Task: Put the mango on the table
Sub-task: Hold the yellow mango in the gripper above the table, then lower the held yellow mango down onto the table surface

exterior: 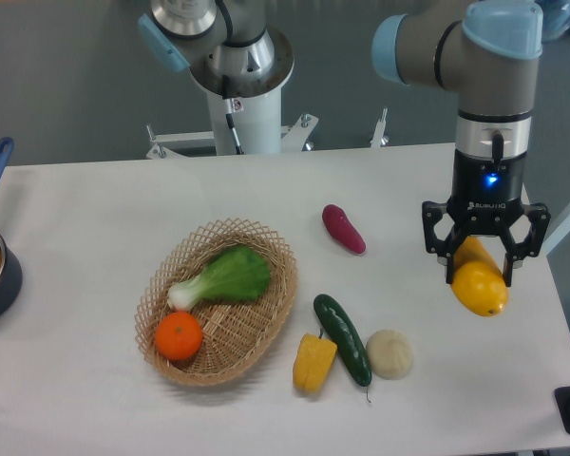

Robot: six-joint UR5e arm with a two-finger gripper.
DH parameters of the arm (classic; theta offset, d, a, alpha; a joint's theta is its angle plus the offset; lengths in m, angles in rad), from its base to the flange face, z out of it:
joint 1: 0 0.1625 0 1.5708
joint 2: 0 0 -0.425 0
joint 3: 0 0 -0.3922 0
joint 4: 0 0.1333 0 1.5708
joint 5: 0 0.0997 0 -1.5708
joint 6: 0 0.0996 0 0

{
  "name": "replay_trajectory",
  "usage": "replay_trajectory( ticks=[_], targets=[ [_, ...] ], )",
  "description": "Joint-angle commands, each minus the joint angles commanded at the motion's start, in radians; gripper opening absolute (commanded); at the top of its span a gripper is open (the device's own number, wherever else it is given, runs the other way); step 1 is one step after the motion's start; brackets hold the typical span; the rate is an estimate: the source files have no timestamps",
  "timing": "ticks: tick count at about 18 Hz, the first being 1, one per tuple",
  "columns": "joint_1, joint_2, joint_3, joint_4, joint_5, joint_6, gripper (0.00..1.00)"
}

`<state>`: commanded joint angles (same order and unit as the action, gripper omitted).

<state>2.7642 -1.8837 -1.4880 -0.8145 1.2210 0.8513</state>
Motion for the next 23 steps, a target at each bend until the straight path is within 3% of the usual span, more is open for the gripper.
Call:
replay_trajectory(
  ticks=[7, 12, 17, 23],
  targets=[
    [0.002, -0.008, -0.005, 0.0, 0.008, 0.003, 0.37],
    [0.015, -0.008, -0.032, -0.005, 0.009, 0.09, 0.37],
    [0.014, -0.006, -0.098, -0.008, 0.078, 0.254, 0.37],
    [0.005, -0.046, -0.178, -0.005, 0.199, 0.452, 0.37]
  ],
)
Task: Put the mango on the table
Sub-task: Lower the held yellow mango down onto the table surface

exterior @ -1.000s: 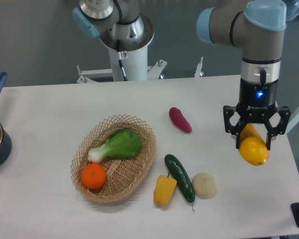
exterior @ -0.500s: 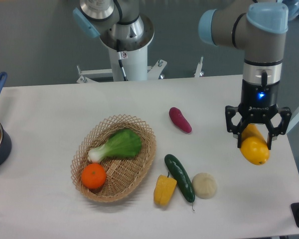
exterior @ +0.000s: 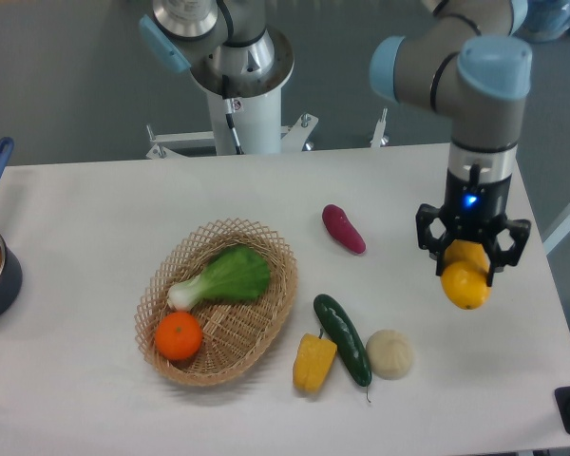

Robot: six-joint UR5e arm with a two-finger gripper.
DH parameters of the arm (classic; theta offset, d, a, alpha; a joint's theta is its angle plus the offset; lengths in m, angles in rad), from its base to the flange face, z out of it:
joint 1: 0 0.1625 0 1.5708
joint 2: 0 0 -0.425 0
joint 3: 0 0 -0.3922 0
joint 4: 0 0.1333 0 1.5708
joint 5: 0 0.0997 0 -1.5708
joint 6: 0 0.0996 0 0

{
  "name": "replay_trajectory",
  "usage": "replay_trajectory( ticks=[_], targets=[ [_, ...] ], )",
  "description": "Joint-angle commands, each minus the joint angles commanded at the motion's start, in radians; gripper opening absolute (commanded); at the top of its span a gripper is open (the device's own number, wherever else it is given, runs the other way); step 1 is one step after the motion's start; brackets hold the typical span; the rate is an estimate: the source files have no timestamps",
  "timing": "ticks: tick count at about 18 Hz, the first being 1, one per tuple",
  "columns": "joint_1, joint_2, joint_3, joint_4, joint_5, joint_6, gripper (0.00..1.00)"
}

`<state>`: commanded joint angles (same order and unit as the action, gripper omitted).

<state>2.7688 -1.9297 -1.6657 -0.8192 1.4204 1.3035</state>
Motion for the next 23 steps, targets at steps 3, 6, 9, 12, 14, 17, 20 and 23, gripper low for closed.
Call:
replay_trajectory(
  ticks=[3, 6, 9, 12, 14, 17, 20, 23],
  targets=[
    [0.021, -0.029, -0.029, 0.005, 0.008, 0.098, 0.37],
    [0.058, -0.063, -0.034, 0.006, 0.006, 0.193, 0.37],
    [0.086, -0.089, -0.032, 0.006, 0.006, 0.255, 0.37],
    [0.109, -0.113, -0.042, 0.006, 0.006, 0.281, 0.37],
    [0.12, -0.114, -0.045, 0.005, 0.006, 0.284, 0.37],
    [0.121, -0.114, -0.08, 0.008, 0.008, 0.287, 0.37],
    [0.121, -0.112, -0.085, 0.009, 0.008, 0.284, 0.37],
    [0.127, -0.11, -0.104, 0.009, 0.006, 0.274, 0.37]
  ],
)
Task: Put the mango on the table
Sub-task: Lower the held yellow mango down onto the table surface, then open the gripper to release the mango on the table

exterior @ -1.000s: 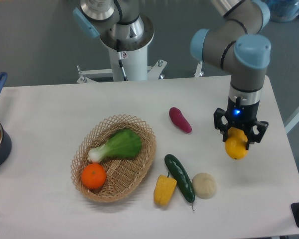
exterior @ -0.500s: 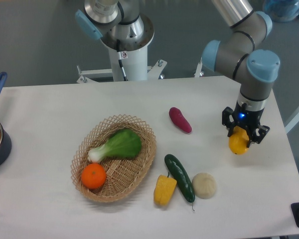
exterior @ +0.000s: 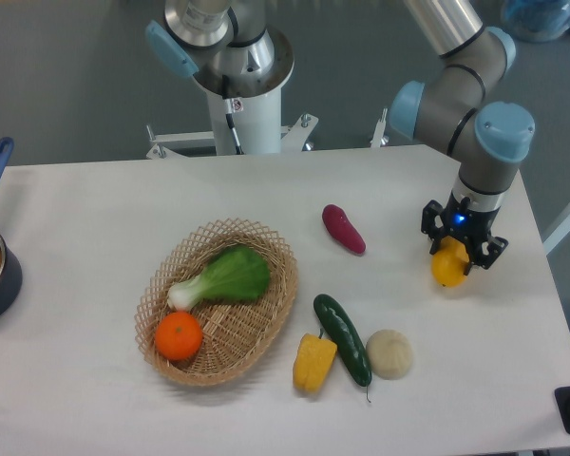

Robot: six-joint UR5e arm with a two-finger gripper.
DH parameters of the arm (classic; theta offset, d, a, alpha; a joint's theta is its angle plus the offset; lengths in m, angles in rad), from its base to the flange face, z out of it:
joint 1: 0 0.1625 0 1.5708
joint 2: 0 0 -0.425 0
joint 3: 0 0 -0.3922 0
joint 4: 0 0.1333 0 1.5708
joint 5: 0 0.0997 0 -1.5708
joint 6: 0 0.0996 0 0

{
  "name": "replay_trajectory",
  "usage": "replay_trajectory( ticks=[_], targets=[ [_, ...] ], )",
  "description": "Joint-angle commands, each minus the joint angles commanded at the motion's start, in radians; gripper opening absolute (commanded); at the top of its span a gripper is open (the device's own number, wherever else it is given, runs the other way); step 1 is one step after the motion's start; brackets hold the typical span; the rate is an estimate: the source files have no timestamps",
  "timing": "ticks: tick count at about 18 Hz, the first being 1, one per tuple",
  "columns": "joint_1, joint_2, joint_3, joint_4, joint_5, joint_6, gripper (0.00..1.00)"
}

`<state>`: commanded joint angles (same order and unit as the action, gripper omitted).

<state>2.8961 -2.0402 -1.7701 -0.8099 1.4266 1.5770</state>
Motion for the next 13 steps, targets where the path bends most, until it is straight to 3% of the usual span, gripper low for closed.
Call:
replay_trajectory(
  ticks=[2, 4, 6, 7, 8, 13],
  targets=[
    [0.002, 0.0, -0.005, 0.0, 0.0, 0.0, 0.39],
    [0.003, 0.002, -0.005, 0.0, 0.0, 0.0, 0.49],
    [0.003, 0.002, -0.005, 0.0, 0.0, 0.0, 0.52],
    [0.003, 0.002, -0.005, 0.0, -0.002, 0.001, 0.68],
    [0.003, 0.002, -0.003, 0.002, -0.003, 0.008, 0.97],
    [-0.009, 0.043, 0.004, 0.002, 0.0, -0.005, 1.0]
  ],
)
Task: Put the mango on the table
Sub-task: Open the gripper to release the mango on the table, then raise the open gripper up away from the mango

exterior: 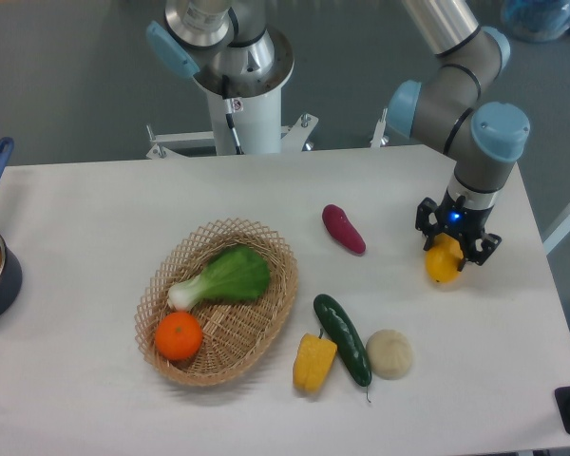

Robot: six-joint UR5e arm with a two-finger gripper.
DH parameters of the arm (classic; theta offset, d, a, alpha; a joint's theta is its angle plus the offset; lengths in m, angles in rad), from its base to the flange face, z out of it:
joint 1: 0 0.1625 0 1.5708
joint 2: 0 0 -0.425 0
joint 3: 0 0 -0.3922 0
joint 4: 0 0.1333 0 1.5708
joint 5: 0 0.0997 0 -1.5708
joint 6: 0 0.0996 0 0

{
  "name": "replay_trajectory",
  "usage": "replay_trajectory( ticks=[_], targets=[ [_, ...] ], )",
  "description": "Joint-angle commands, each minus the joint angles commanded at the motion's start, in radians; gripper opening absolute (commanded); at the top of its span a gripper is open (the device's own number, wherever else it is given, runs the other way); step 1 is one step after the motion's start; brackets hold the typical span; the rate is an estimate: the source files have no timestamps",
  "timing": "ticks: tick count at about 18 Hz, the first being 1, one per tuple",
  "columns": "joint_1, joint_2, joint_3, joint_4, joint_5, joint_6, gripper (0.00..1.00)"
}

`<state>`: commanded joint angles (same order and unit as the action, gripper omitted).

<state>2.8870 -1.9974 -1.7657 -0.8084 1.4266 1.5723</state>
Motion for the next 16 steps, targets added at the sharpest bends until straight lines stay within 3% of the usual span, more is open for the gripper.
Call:
replay_trajectory(
  ticks=[4, 6, 8, 11, 16],
  targets=[
    [0.0, 0.044, 0.031, 0.002, -0.005, -0.003, 1.0],
    [-0.003, 0.066, 0.104, 0.0, -0.005, -0.026, 1.0],
    [-0.012, 0.074, 0.22, -0.015, 0.002, -0.093, 1.0],
    [-0.005, 0.075, 0.302, -0.044, 0.0, -0.094, 1.0],
    [0.053, 0.08, 0.385, -0.202, -0.005, 0.05, 1.0]
  ],
)
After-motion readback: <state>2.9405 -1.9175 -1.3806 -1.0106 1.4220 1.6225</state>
